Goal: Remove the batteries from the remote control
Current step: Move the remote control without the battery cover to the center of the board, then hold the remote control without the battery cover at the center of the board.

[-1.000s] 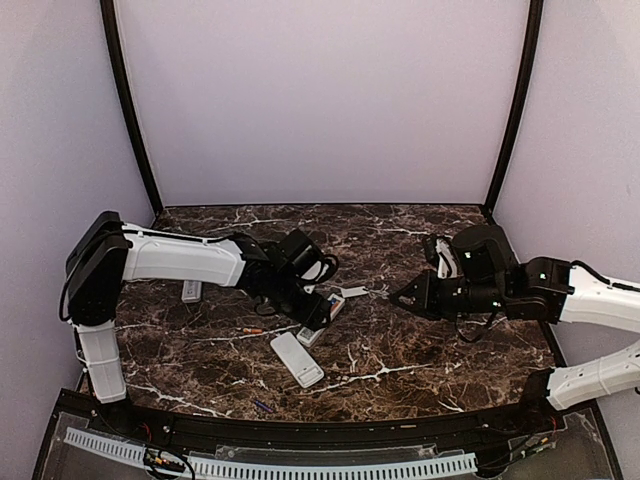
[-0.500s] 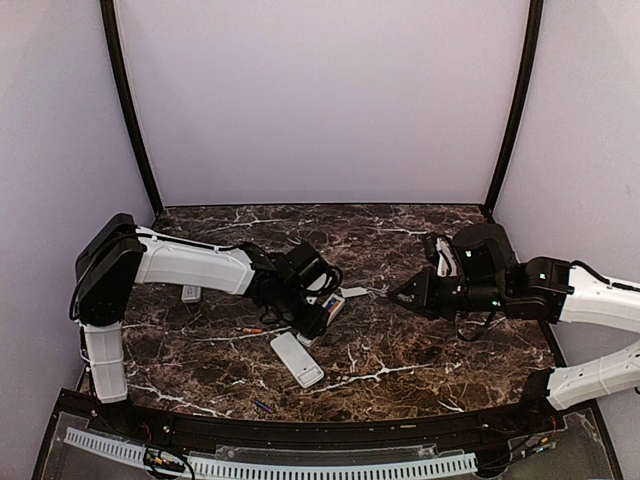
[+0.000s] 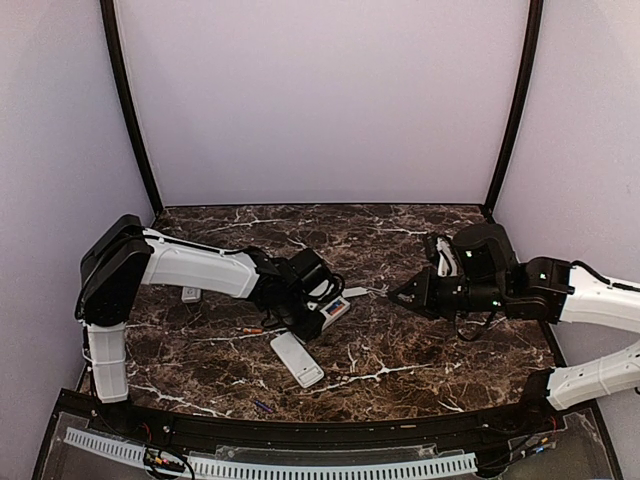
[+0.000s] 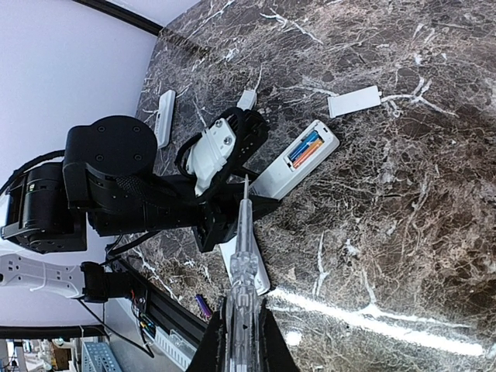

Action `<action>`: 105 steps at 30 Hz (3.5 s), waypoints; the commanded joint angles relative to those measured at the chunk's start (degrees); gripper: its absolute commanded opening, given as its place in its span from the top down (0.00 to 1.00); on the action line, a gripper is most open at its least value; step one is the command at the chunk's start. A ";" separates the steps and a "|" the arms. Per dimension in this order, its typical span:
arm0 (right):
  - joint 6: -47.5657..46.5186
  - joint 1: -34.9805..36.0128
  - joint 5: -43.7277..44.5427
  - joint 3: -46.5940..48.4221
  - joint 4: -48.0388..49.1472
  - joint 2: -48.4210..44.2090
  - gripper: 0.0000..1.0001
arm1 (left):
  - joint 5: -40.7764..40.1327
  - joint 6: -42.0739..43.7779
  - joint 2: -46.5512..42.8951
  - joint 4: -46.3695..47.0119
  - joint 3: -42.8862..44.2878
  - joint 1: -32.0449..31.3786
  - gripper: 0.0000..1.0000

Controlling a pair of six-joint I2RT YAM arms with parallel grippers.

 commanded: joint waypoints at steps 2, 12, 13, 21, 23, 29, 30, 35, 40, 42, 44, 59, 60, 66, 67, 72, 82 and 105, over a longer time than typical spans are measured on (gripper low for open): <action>0.33 -0.34 1.49 -0.44 -1.36 -1.75 1.00 | 0.58 3.25 0.09 -2.23 -0.31 -0.79 0.64; -1.08 -0.49 6.06 0.25 -11.16 -4.52 1.00 | 8.47 11.15 -1.56 -2.34 -0.14 -2.95 0.74; -1.37 -0.51 6.33 0.20 -12.26 -4.47 1.00 | 9.68 13.37 -2.32 -2.32 -0.42 -3.06 0.74; -2.23 -0.51 6.62 -0.92 -17.31 -3.67 1.00 | 14.97 20.90 -5.00 -0.21 -3.28 -4.75 0.75; -2.32 -0.51 6.26 -1.04 -17.32 -3.52 1.00 | 15.17 20.97 -5.15 1.08 -3.87 -4.88 0.75; -3.14 -0.51 3.83 -1.21 -16.69 -2.63 1.00 | 15.42 22.35 -5.18 3.62 -6.00 -5.85 0.76; -3.18 -0.55 3.35 -1.26 -16.97 -2.29 1.00 | 15.17 22.83 -5.23 3.76 -6.65 -5.92 0.76; -3.99 -0.53 0.39 -2.66 -16.76 -0.74 1.00 | 13.99 23.87 -6.04 5.18 -9.11 -6.44 0.76; -6.51 -0.51 -3.57 -4.73 -12.04 0.73 1.00 | 12.47 24.91 -5.79 5.70 -9.94 -7.32 0.75; -7.23 -0.46 -4.63 -5.03 -10.49 1.85 1.00 | 11.46 25.42 -5.58 5.59 -9.92 -7.84 0.75; -7.60 -0.30 -5.35 -5.08 -9.71 2.86 1.00 | 10.40 25.88 -5.47 5.33 -9.93 -8.41 0.74; -6.31 2.39 -6.33 -5.25 -9.08 5.77 1.00 | 7.64 26.97 -4.63 4.26 -9.11 -9.77 0.48; -6.02 2.70 -6.18 -5.26 -9.38 5.71 1.00 | 7.69 26.97 -4.65 4.21 -9.10 -9.81 0.45; -5.01 3.65 -5.41 -5.63 -9.38 5.93 1.00 | 7.93 27.02 -4.60 4.31 -8.93 -9.86 0.43; -4.72 3.75 -4.92 -5.41 -9.56 6.14 1.00 | 7.88 27.04 -4.63 4.25 -8.93 -9.86 0.46; -3.55 3.80 -3.14 -4.66 -10.57 7.20 1.00 | 7.78 27.53 -4.63 4.19 -9.09 -10.01 0.52; -3.71 3.80 -3.46 -4.50 -9.82 7.98 1.00 | 7.61 28.52 -4.66 4.32 -9.49 -10.47 0.62; -1.54 4.79 -6.09 -4.98 -8.49 8.16 1.00 | 7.25 28.90 -4.17 4.19 -9.36 -10.61 0.67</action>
